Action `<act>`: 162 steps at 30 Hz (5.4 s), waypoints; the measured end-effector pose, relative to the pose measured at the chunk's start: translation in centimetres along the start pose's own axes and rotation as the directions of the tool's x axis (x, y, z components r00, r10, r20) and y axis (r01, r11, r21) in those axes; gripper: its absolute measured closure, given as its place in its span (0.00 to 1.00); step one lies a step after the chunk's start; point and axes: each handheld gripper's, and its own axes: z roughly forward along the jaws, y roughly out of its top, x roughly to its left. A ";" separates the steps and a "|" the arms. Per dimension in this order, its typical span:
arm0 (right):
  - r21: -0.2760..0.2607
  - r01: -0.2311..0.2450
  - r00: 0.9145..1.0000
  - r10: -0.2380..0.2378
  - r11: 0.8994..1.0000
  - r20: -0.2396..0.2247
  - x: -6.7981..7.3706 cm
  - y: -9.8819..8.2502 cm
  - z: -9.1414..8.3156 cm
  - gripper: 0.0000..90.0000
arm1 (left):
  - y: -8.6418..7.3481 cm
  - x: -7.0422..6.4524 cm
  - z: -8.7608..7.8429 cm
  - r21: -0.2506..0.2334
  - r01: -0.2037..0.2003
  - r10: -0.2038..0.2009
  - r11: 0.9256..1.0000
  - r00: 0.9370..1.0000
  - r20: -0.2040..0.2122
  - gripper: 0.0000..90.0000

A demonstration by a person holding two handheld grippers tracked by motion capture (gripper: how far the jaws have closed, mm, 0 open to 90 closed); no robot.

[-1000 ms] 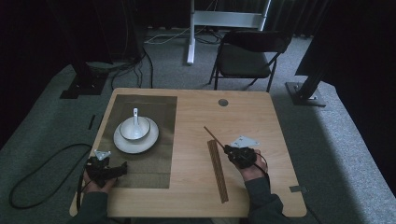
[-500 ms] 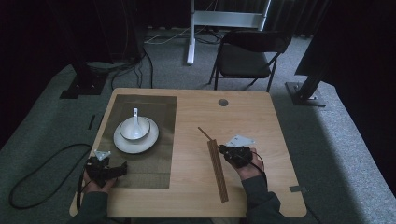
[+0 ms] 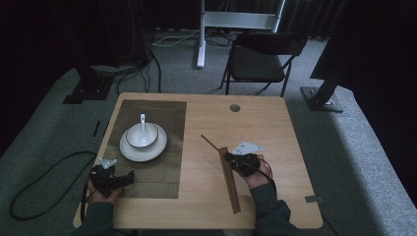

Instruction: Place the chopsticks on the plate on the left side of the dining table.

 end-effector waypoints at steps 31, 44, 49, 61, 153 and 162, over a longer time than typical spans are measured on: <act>-0.039 0.087 0.991 -0.090 0.995 -0.096 2.1 2.9 1.3 0.94 | 0.0 0.0 0.0 0.000 0.000 0.000 1.000 1.000 0.000 0.00; -0.049 0.110 0.984 -0.115 0.993 -0.135 3.2 4.1 2.5 0.94 | 0.0 0.0 0.0 0.000 0.000 0.000 1.000 1.000 0.000 0.00; -0.055 0.114 0.982 -0.121 0.992 -0.143 3.3 4.4 2.7 0.94 | 0.0 0.0 0.0 0.000 0.000 0.000 1.000 1.000 0.000 0.00; -0.061 0.124 0.979 -0.132 0.990 -0.154 3.4 5.0 3.0 0.94 | 0.0 0.0 0.0 -0.002 0.002 -0.002 1.000 1.000 0.000 0.00; -0.081 0.322 0.896 -0.331 0.943 -0.297 6.6 11.2 7.9 0.94 | 0.0 0.0 0.0 0.000 0.000 0.000 1.000 1.000 0.000 0.00; -0.084 0.338 0.889 -0.347 0.937 -0.300 7.0 11.9 8.1 0.94 | 0.0 0.0 0.0 0.000 0.000 0.000 1.000 1.000 0.000 0.00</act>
